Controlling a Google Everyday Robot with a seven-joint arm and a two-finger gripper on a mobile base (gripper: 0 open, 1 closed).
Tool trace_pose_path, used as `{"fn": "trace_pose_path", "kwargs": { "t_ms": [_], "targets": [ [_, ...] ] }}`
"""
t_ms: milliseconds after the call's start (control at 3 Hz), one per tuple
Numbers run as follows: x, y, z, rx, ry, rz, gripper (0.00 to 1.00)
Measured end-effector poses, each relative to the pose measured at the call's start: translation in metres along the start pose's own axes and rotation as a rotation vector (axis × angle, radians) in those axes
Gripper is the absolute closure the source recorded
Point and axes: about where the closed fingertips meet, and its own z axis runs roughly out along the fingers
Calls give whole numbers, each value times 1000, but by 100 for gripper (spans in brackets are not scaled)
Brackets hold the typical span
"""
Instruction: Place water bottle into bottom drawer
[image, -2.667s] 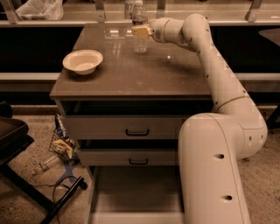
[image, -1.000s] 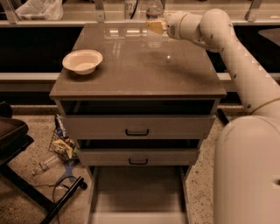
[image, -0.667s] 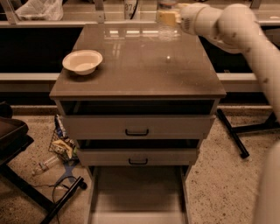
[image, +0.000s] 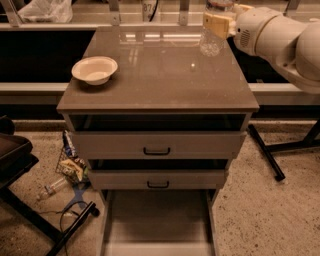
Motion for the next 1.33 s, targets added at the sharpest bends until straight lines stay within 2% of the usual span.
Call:
{"fn": "trace_pose_path", "kwargs": {
  "t_ms": [333,667,1000,1333],
  "targets": [
    [69,42,-65,-10,112,16,100],
    [145,65,-107,-31,178,53,100],
    [228,89,-150,-46,195,97,100],
    [274,95,-167,-39,181,123,100]
  ]
}}
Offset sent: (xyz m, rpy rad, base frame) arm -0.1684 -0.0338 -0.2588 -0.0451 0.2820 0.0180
